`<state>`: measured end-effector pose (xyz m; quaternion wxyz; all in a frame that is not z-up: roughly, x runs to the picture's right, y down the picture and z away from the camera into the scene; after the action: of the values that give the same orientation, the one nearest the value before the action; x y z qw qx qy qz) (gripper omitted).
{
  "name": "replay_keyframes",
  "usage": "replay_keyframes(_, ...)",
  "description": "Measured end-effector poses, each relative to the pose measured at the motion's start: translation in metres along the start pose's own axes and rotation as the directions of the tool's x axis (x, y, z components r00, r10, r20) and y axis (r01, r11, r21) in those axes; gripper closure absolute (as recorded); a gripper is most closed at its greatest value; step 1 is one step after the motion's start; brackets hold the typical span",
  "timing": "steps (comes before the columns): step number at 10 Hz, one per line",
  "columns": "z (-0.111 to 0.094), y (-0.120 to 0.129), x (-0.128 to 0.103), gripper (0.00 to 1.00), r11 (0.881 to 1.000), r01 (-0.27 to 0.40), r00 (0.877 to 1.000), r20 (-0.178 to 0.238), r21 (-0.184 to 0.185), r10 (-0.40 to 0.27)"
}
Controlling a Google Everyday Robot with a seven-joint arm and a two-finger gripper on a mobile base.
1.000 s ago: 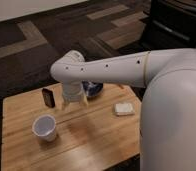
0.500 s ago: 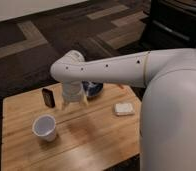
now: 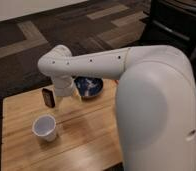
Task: Place the eraser in the ceramic cup
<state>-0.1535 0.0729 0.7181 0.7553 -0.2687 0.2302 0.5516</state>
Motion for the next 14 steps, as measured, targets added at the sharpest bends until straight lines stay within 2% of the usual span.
replay_keyframes(3, -0.004, 0.007, -0.026, 0.35, 0.994, 0.110, 0.994, 0.006, 0.028, -0.110)
replay_keyframes(5, -0.005, 0.010, -0.040, 0.35, 0.978, 0.205, 0.979, -0.009, 0.044, -0.205)
replay_keyframes(8, -0.006, 0.035, -0.053, 0.35, 0.913, 0.406, 0.914, -0.041, 0.031, -0.404)
replay_keyframes(9, -0.007, 0.050, -0.057, 0.35, 0.870, 0.493, 0.869, -0.046, 0.020, -0.492)
replay_keyframes(10, -0.007, 0.055, -0.058, 0.35, 0.840, 0.543, 0.839, -0.050, 0.016, -0.542)
replay_keyframes(11, -0.007, 0.059, -0.061, 0.35, 0.815, 0.579, 0.815, -0.048, 0.018, -0.578)
replay_keyframes(12, -0.007, 0.061, -0.063, 0.35, 0.804, 0.594, 0.804, -0.046, 0.020, -0.593)
replay_keyframes(14, -0.007, 0.058, -0.064, 0.35, 0.806, 0.592, 0.806, -0.044, 0.025, -0.590)
